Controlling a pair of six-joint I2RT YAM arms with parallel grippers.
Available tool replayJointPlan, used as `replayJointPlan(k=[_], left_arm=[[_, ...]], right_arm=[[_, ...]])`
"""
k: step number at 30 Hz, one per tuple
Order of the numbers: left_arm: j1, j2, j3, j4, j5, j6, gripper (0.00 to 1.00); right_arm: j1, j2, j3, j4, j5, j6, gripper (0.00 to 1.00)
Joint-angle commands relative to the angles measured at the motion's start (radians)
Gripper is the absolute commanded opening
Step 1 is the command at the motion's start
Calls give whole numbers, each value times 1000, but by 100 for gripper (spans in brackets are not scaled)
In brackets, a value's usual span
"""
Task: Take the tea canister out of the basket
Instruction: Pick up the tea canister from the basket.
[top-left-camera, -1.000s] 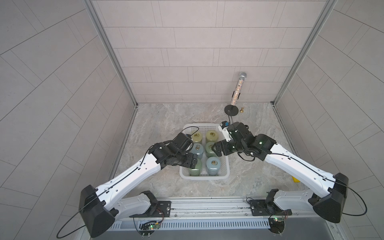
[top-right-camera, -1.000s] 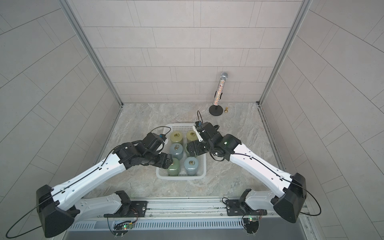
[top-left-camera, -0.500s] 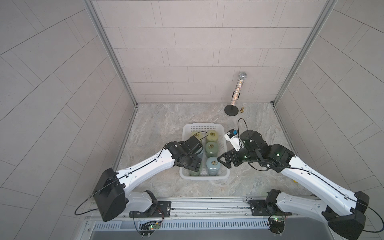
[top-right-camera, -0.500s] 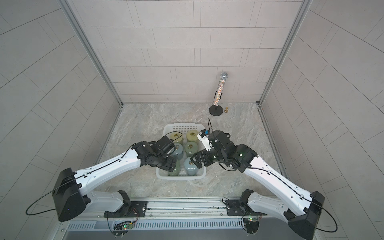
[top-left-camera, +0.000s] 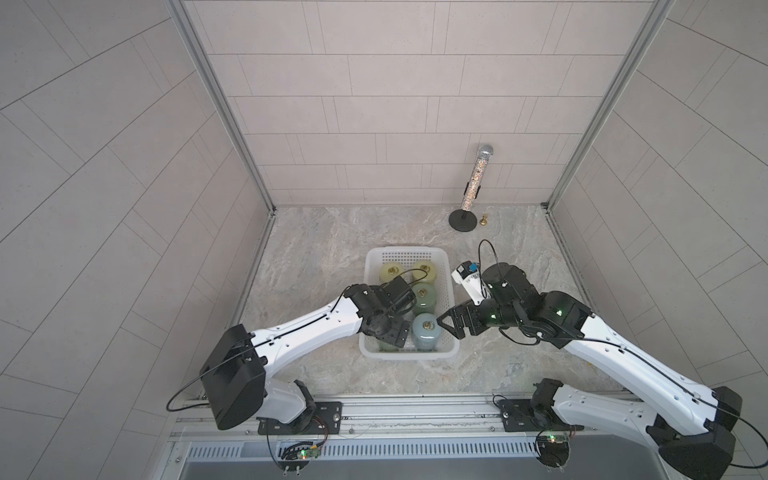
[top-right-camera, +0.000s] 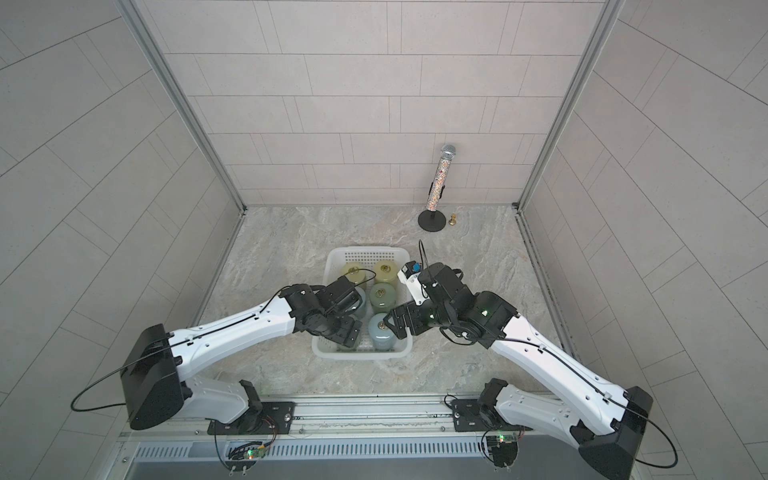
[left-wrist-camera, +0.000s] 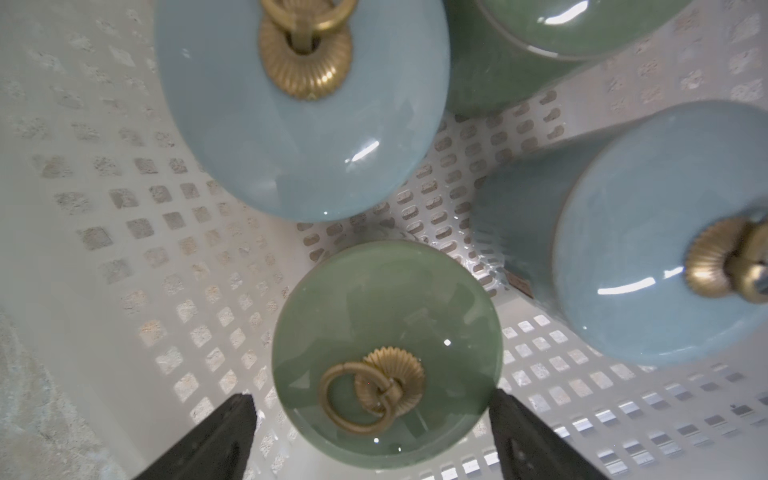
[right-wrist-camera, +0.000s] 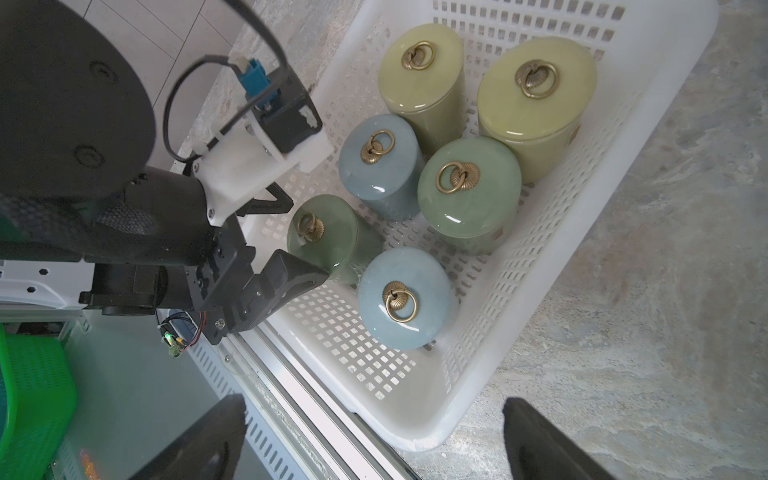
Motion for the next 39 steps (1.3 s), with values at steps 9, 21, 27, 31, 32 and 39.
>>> replayJointPlan(k=[9,21,27,31,32,39], left_arm=[[-27,66,-3,41,-31,-30,96],[-28,129,-59,138,-57,-41,99],[-27,159,-79,162,-69,-41,99],[-27,168,-85,163,-85,-37,98],[-28,169,-87,163,-92,-37,97],[-28,123,-81,148,-93,-33,81]], right_arm=[[5,-15,1,-28,18,5,100],[5,-18,0,-31,24,11,100],[4,-12,1,-25,23,14,100],[5,-11,1,-26,22,17,100],[4,-12,1,-25,22,17,100],[5,-15,0,-22,24,22,100]])
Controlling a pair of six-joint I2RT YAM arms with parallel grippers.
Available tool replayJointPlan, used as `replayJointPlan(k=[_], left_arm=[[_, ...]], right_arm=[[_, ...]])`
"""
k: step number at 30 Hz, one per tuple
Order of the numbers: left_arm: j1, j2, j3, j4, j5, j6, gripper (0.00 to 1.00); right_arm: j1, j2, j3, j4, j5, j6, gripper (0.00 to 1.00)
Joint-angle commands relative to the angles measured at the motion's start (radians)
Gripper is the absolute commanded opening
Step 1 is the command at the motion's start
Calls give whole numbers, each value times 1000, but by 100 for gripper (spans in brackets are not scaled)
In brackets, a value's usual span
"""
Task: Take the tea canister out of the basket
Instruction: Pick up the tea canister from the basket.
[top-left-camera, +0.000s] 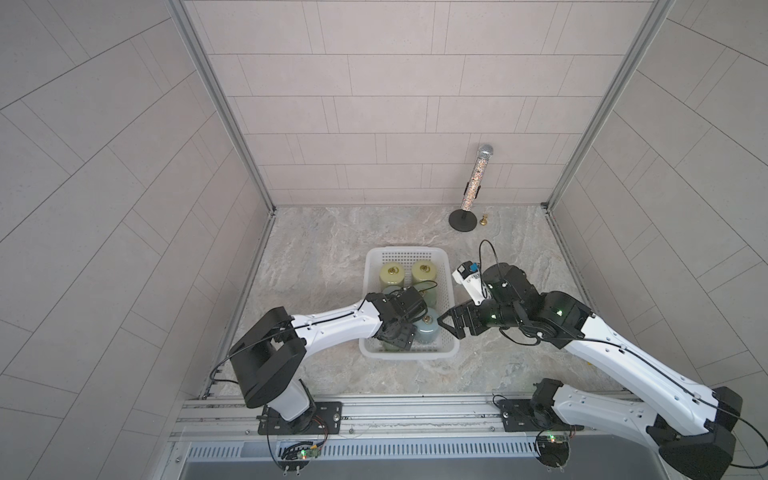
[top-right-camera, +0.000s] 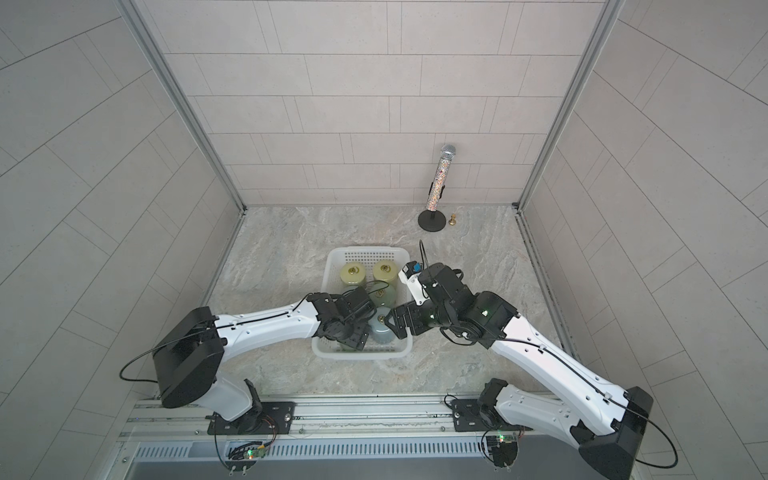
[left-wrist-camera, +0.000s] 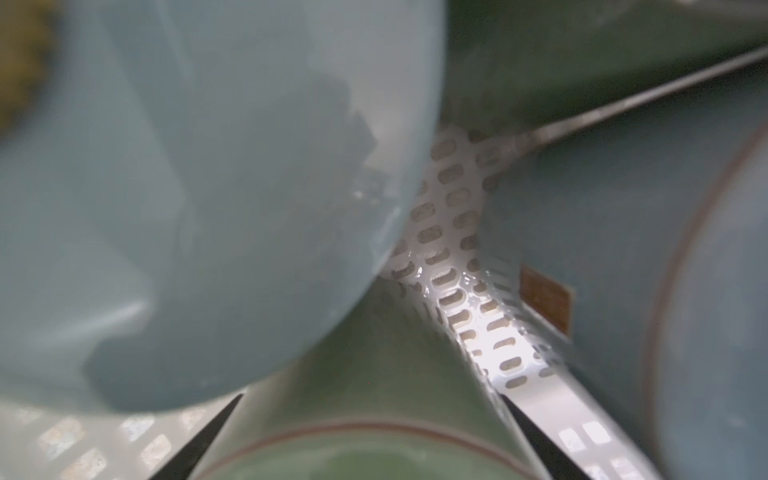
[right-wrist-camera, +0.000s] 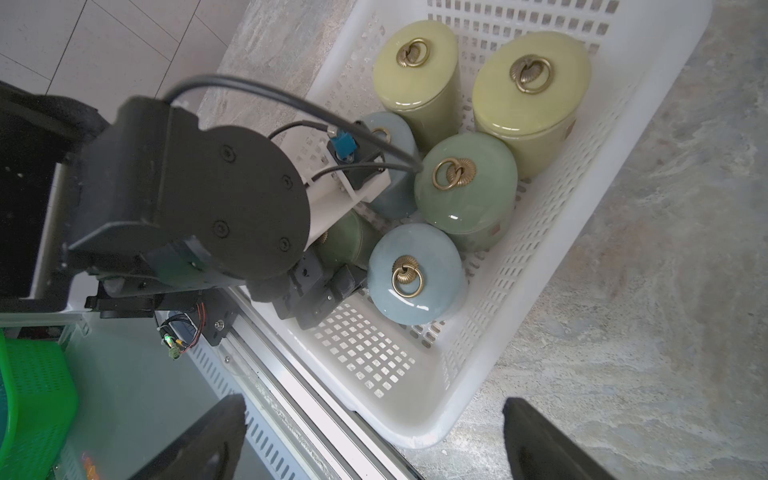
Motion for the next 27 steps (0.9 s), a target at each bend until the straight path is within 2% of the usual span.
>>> replayJointPlan(k=[1,17,27], left_arm=[[0,-45,-13,-58,-36,-3,81],[-14,-259,83,-243,-76,-22,79],[-11,-295,263,-365,-205,-61,79]], right_arm=[[5,-12,-1,-12,16,8,100],[5,31,30,18,-13,4,100],[10,56,65,42,-16,-2,100]])
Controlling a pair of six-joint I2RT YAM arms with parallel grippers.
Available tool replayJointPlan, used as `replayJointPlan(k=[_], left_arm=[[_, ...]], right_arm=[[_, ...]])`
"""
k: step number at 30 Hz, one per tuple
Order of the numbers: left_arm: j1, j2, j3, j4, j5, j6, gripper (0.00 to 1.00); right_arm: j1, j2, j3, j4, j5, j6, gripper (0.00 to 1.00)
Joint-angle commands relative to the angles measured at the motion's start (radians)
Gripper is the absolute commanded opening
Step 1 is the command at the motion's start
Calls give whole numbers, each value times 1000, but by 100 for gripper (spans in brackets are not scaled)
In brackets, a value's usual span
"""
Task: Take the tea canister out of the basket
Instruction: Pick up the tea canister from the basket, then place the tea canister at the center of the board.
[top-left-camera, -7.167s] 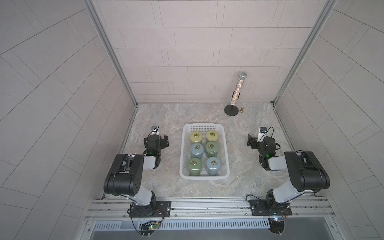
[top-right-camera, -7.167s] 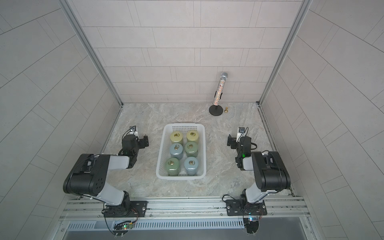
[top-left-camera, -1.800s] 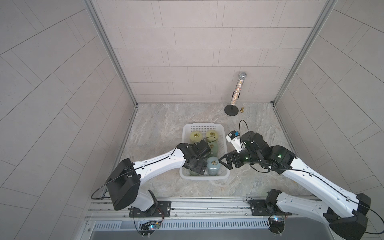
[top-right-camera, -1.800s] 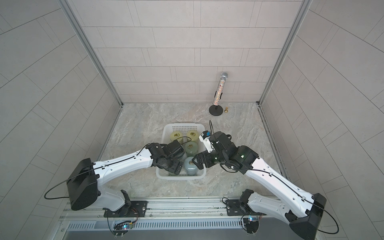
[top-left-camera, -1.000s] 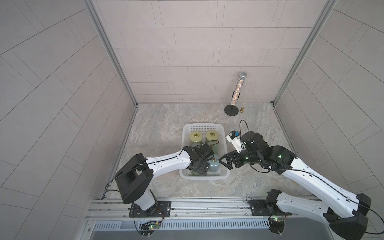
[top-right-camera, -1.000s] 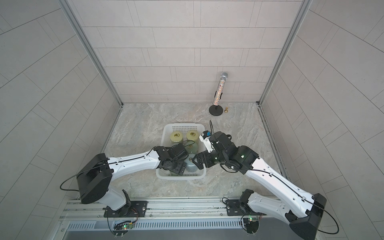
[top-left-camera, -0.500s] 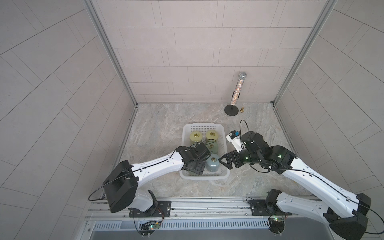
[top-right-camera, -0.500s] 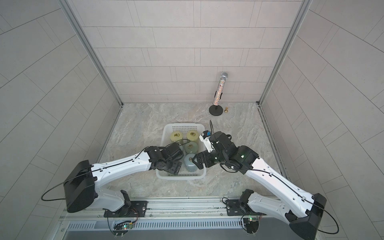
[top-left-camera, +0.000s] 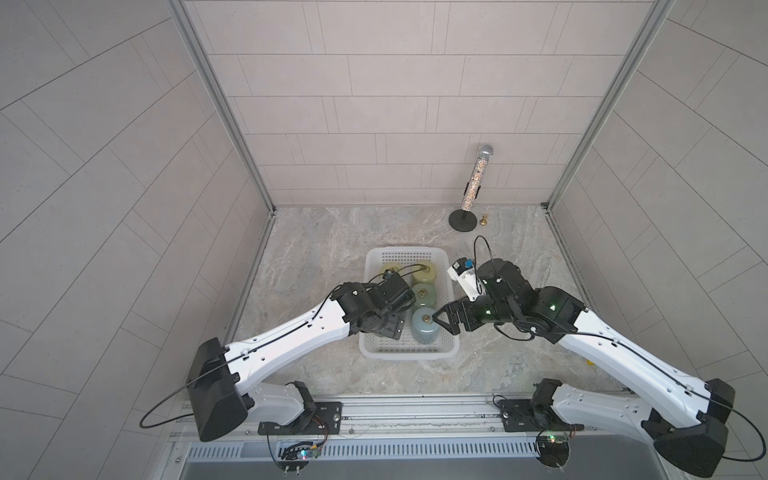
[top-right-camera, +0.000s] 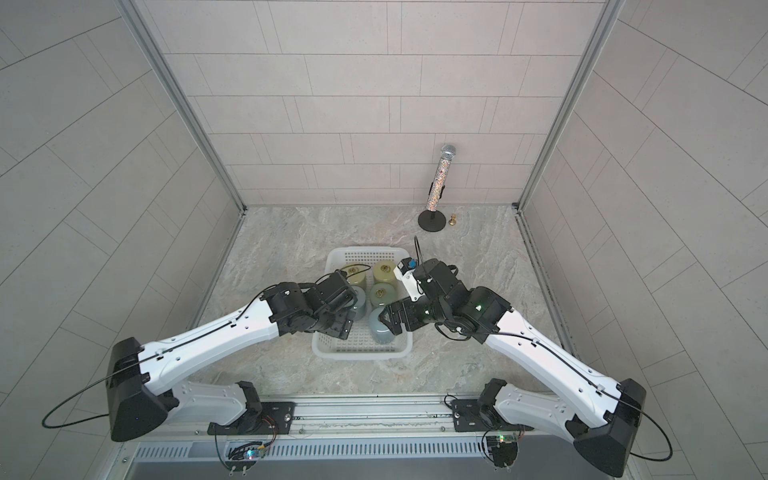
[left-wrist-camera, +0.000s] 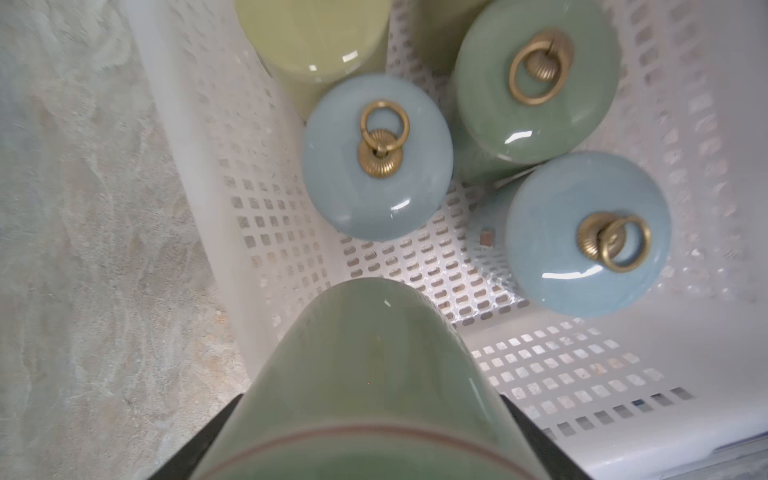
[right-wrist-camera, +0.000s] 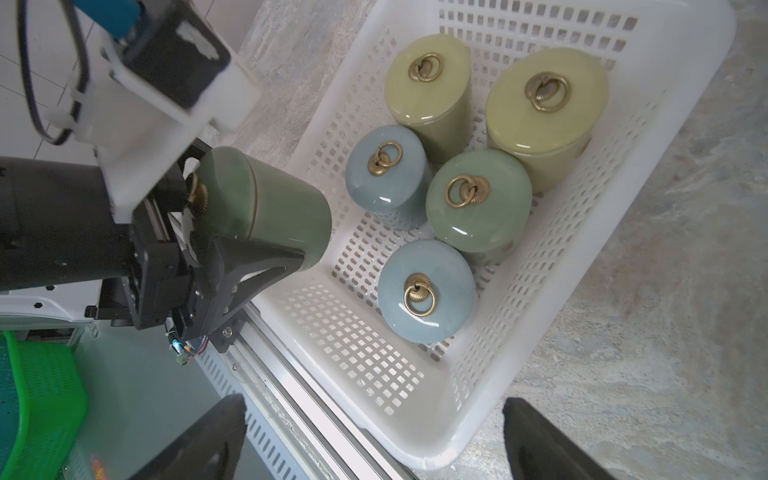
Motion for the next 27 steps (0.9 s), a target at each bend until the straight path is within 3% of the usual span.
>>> replayJointPlan(k=[1,8,19,27], left_arm=[[1,-41,90,-49,-101,-11,79],[86,-32,200,-99,-98,34,80],[479,1,180,31,72,160,80],[644,204,178,197,126,206,79]], right_arm=[[7,6,27,15,-4,-4,100],[15,10,33,28,-1,4,100],[37,38,65,39,19,13,100],[66,97,119,49,36,17,100]])
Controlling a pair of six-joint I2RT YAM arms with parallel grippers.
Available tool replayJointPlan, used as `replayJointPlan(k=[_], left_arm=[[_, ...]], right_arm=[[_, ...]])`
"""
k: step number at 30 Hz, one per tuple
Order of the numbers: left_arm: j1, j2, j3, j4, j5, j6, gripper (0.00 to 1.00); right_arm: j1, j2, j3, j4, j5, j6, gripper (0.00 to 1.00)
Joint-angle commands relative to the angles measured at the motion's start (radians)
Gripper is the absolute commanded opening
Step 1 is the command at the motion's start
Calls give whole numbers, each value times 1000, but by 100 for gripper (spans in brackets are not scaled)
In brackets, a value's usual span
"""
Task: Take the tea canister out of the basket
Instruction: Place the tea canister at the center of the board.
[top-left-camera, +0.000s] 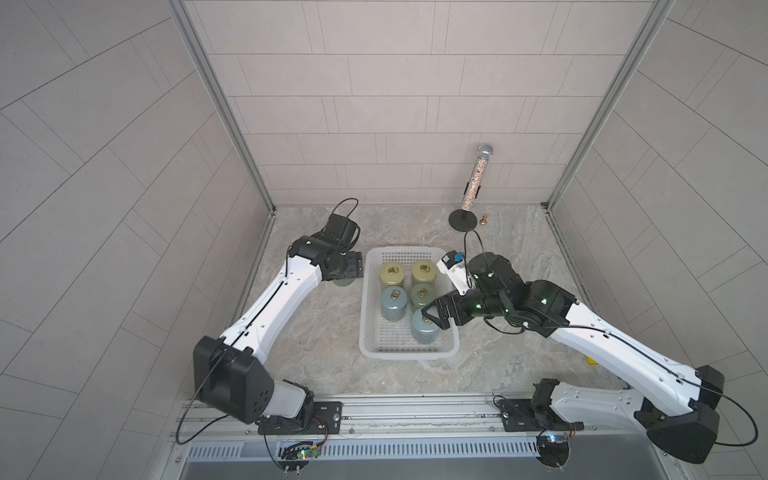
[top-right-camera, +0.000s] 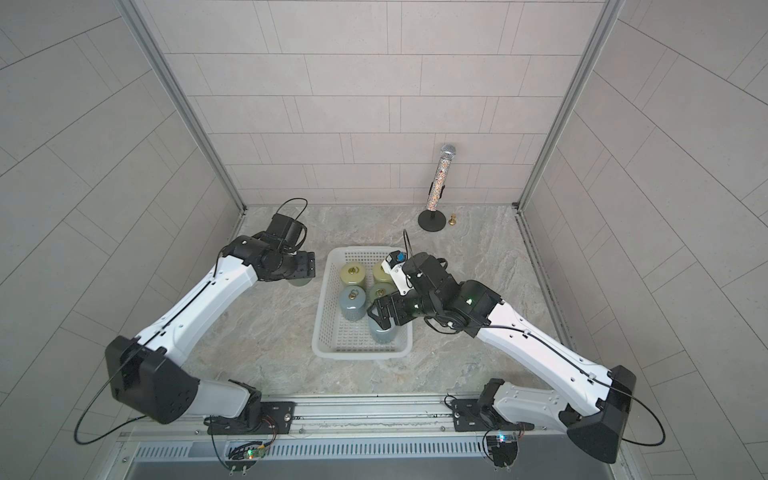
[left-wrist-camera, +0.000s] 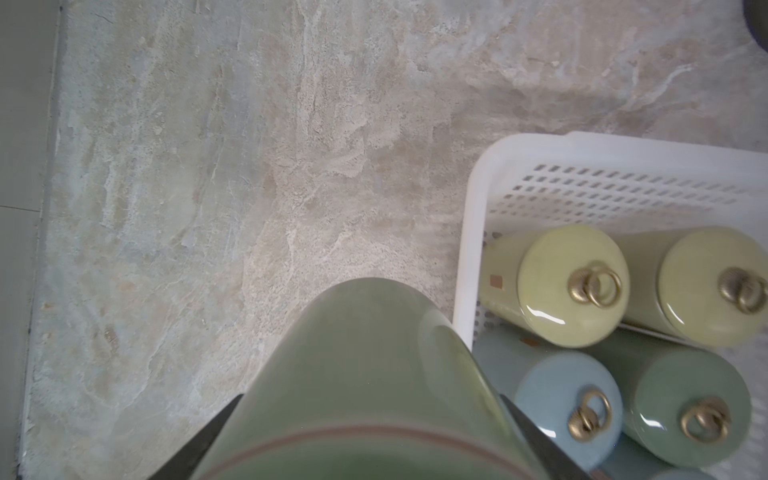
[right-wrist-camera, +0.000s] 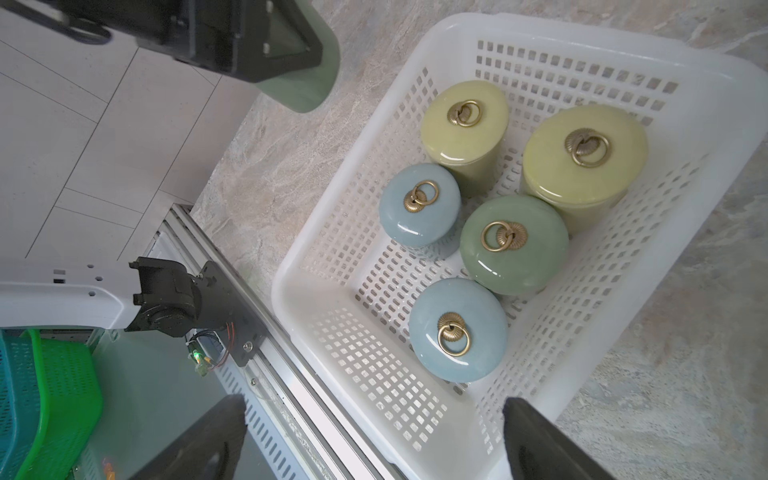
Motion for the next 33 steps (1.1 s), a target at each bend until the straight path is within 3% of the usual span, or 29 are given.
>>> replayJointPlan(k=[1,9,22,33], left_arm=[[49,84,11,138,39,34,79],[113,368,164,177,71,65,77],[154,701,484,145,82,78,77],[157,782,551,109,85,89,82]], right_arm=[[16,20,35,10,27,11,100],[36,43,52,9,46,22,100],[40,65,85,-27,74,18,100],[40,79,95,-34,81,9,100]])
